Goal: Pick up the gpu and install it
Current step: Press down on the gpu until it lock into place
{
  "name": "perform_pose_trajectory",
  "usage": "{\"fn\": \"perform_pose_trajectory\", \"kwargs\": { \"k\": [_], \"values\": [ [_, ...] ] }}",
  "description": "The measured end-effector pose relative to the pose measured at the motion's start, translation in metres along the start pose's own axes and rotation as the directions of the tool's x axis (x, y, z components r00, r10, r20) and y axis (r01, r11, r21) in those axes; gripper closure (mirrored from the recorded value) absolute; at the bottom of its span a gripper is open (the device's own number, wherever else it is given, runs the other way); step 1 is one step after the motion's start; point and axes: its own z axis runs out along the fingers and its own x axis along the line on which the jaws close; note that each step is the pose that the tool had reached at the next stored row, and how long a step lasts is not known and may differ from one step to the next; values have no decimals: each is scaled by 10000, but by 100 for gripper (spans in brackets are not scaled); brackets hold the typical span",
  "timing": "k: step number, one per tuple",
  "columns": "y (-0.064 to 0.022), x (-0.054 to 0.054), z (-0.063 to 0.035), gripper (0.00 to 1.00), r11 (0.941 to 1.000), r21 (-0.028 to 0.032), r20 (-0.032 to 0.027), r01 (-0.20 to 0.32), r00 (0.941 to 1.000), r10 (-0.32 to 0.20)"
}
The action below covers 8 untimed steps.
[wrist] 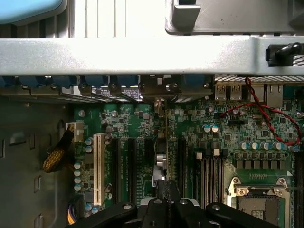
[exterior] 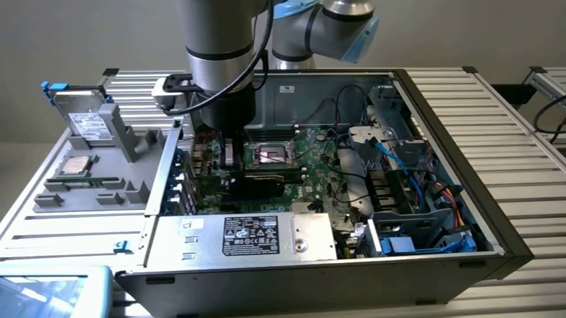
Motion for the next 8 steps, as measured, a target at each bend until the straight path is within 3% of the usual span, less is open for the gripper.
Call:
{"fn": "perform_pose_trajectory", "kwargs": {
  "k": [8],
  "values": [
    [8, -1, 13, 88, 10000, -1, -2, -3, 10000, 3]
  ]
}}
